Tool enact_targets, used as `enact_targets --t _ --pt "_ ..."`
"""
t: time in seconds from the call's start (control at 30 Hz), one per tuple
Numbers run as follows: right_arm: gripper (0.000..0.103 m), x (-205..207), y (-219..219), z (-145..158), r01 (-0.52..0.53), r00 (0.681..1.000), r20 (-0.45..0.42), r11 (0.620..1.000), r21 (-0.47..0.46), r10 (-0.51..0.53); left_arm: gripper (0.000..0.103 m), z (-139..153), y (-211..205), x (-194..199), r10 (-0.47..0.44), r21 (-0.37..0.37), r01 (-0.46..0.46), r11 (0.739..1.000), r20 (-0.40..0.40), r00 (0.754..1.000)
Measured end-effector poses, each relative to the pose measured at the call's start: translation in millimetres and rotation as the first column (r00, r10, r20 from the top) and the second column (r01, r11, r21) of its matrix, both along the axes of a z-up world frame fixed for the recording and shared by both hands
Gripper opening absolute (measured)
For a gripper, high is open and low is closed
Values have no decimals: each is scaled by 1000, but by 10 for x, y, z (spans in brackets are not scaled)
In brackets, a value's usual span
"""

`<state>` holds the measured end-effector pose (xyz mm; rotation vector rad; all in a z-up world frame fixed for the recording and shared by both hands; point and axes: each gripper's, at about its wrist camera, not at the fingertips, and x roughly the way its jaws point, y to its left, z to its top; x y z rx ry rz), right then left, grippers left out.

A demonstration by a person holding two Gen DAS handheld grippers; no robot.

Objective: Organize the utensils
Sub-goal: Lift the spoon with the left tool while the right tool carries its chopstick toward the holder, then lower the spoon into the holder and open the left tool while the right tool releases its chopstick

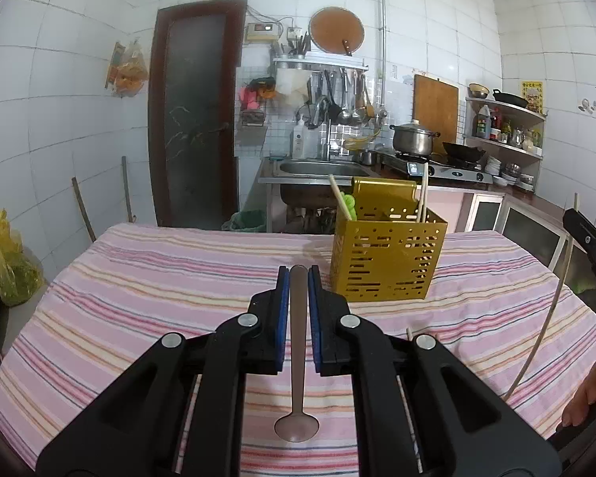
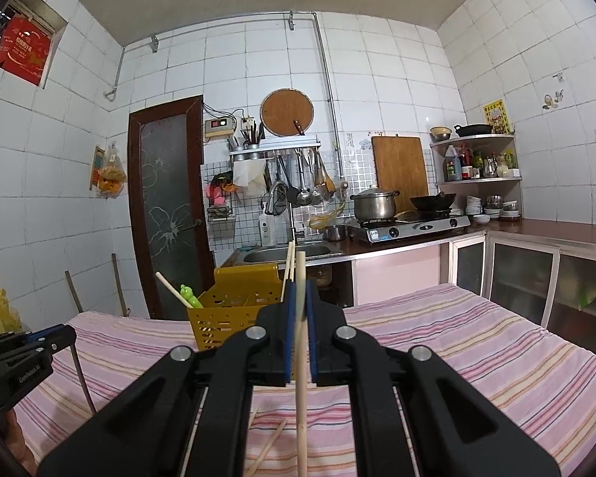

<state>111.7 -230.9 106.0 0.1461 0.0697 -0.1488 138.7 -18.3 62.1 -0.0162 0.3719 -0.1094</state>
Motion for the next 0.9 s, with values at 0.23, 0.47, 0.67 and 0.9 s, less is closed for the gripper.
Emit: enact_targets --t 0.23,0.47,0.67,0.9 --pt "6 97 1 140 -5 1000 0 1000 -20 5 8 197 -54 93 -28 -7 28 1000 20 999" --pt "6 342 -42 548 -4 999 53 999 -47 6 8 624 -170 320 -73 -44 77 996 83 994" --pt "6 727 -140 980 2 994 111 999 -43 3 8 1123 -388 615 -106 -68 120 990 189 976" --pt "6 1309 -200 1299 -8 985 174 1000 -22 12 8 1509 -643 1170 -127 -82 155 984 276 953"
